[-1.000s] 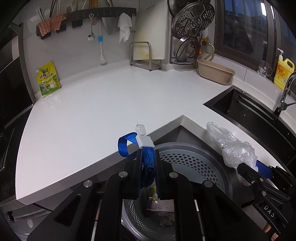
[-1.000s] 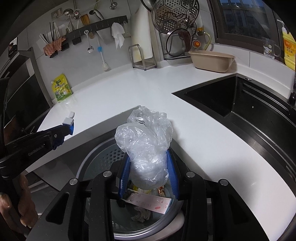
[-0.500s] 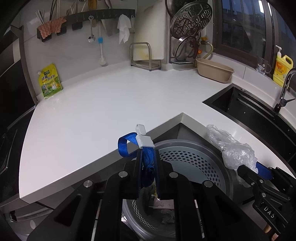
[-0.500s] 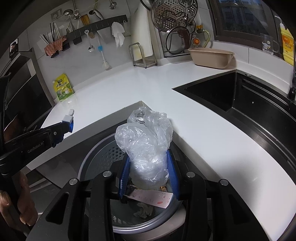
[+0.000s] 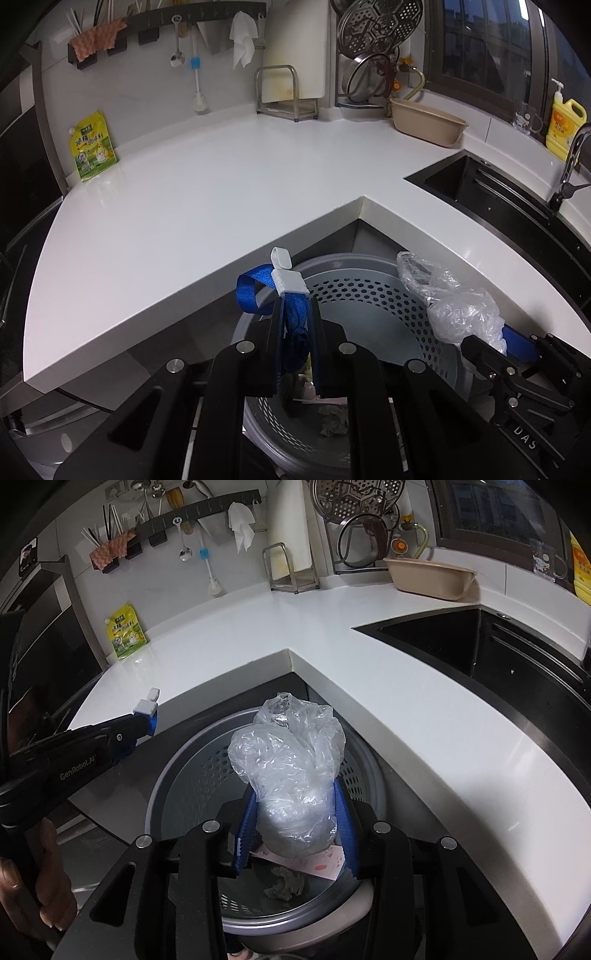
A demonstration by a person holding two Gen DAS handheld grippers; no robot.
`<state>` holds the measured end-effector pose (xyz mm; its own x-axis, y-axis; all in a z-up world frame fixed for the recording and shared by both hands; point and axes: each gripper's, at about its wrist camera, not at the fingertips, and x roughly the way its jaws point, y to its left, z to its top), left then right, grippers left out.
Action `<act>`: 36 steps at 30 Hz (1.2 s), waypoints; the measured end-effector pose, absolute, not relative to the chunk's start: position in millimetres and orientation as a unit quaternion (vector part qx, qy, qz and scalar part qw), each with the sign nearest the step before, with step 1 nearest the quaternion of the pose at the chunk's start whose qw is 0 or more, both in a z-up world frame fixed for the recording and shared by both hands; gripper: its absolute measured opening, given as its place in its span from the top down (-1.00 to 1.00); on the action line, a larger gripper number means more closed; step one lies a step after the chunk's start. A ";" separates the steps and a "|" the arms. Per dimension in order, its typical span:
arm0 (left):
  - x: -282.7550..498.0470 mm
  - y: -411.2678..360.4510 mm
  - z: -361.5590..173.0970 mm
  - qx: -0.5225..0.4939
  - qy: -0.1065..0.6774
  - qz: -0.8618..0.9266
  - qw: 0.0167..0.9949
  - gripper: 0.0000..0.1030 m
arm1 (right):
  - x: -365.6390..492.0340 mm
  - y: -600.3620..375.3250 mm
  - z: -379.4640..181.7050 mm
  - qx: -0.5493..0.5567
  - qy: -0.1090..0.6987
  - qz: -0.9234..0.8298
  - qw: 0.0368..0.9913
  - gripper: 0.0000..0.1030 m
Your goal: Collect trash
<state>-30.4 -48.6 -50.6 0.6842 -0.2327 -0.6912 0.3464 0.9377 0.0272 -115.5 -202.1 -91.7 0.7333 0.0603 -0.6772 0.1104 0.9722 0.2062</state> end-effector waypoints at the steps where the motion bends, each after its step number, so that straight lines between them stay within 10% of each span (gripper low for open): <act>1: -30.8 -48.6 -52.0 0.077 0.365 -0.159 0.914 0.71 | -114.6 -201.5 -93.3 0.118 0.367 -0.012 0.922 0.27; 6: -31.4 -47.9 -55.1 0.078 0.366 -0.156 0.914 0.62 | -110.5 -197.7 -95.6 0.119 0.371 -0.005 0.921 0.23; 11: -35.1 -44.5 -50.3 0.077 0.348 -0.148 0.923 -0.44 | -108.5 -201.1 -96.7 0.130 0.370 -0.006 0.920 -0.10; 36: -33.6 -40.7 -47.7 0.069 0.353 -0.136 0.923 -0.86 | -117.3 -202.2 -84.3 0.132 0.344 -0.016 0.929 -0.33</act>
<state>-33.6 -40.7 -47.7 0.7131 -0.2025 -0.6712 0.2998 0.9535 0.0308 -117.3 -202.2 -84.3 0.7623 0.0604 -0.6444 0.1211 0.9647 0.2338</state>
